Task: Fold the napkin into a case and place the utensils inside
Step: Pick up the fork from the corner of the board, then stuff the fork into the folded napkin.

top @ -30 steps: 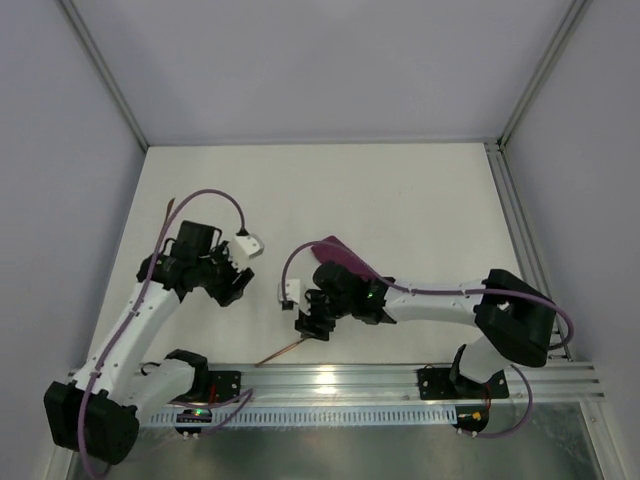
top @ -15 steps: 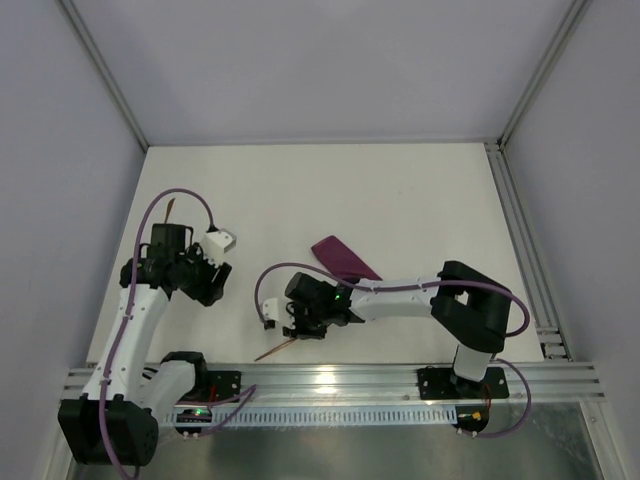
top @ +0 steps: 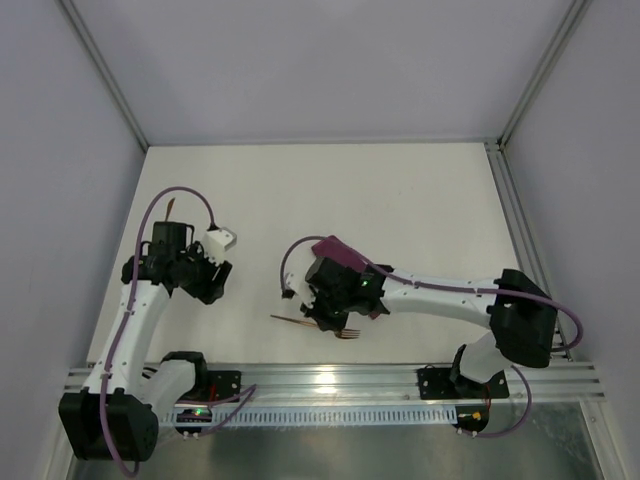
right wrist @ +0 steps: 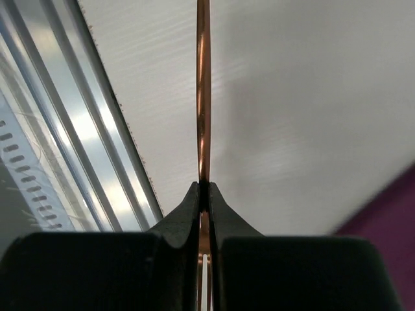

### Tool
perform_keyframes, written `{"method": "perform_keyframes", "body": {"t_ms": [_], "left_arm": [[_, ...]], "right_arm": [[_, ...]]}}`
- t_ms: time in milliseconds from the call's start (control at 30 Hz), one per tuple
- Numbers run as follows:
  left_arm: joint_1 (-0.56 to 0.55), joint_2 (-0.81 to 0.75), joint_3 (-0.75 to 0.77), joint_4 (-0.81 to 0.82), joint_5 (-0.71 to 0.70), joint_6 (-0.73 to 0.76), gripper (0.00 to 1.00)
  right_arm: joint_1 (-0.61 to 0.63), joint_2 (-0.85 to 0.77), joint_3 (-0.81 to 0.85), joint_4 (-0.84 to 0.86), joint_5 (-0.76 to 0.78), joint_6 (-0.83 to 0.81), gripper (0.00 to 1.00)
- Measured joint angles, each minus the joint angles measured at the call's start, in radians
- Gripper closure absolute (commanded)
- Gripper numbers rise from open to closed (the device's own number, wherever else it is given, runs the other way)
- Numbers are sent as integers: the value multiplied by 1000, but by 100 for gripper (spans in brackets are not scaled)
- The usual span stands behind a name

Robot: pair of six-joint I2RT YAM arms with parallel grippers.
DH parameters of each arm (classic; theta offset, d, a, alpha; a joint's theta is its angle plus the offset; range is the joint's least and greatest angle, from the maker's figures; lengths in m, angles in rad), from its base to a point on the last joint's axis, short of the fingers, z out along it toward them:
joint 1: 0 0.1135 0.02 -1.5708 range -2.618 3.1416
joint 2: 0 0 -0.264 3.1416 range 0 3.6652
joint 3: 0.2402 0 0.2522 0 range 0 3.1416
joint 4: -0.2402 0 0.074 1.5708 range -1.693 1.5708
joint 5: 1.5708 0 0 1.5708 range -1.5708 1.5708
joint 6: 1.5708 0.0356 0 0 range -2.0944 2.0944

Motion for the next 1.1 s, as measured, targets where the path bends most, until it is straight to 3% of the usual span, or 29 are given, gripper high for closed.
{"method": "perform_keyframes", "body": {"t_ms": [167, 400, 733, 800, 867, 1100], "left_arm": [[0, 0, 0, 4, 11, 0, 42], [0, 8, 7, 11, 25, 3, 42], [0, 126, 82, 43, 71, 27, 42], [0, 163, 100, 54, 97, 20, 58], [-10, 216, 140, 53, 115, 6, 66], [-277, 519, 441, 137, 105, -56, 65]], "right_arm": [[-187, -101, 32, -158, 4, 95, 96], [-398, -108, 116, -416, 28, 131, 96], [-436, -239, 18, -518, 101, 275, 96], [-436, -266, 3, -521, 117, 300, 96], [-436, -267, 1, -521, 132, 318, 96], [-436, -183, -8, -477, 177, 354, 96]]}}
